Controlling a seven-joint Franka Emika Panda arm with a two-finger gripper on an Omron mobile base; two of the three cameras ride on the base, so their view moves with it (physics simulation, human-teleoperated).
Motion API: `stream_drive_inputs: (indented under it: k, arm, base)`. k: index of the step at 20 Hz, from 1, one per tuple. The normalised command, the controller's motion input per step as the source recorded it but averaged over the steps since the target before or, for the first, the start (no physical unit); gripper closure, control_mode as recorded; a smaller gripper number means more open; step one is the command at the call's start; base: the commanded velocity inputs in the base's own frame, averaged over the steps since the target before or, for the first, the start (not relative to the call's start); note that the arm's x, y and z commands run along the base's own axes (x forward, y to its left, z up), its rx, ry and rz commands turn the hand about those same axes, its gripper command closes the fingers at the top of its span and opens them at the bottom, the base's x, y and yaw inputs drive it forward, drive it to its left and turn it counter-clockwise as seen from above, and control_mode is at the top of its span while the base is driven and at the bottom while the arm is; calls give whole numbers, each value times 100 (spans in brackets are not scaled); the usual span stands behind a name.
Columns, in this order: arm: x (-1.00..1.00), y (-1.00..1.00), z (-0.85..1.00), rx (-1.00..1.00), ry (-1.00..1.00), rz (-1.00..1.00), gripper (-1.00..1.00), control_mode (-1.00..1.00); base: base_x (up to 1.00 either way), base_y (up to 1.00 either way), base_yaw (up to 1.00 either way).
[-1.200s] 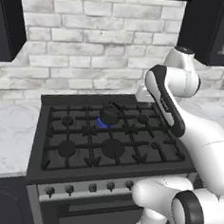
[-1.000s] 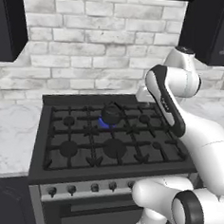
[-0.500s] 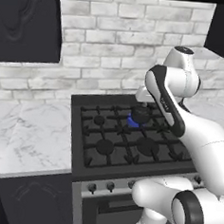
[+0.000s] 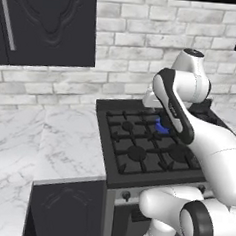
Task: The kettle is done boiling. Turn off the stove, then wait for 300 timesteps before moving the kettle to the dining table.
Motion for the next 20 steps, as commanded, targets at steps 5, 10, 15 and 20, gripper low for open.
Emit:
stream_drive_inputs:
  k: [5, 10, 15, 20]
  arm:
    - [0, 0, 0, 0, 0, 0, -100, 100]
    - [0, 0, 0, 0, 0, 0, -100, -100]
    - [-2, -25, 0, 6, -1, -10, -100, -100]
    - [-4, -47, 0, 10, 0, -15, -100, -100]
  base:
    - [0, 41, 0]
    - [0, 5, 0]
    - [0, 0, 0]
    - [0, 0, 0]
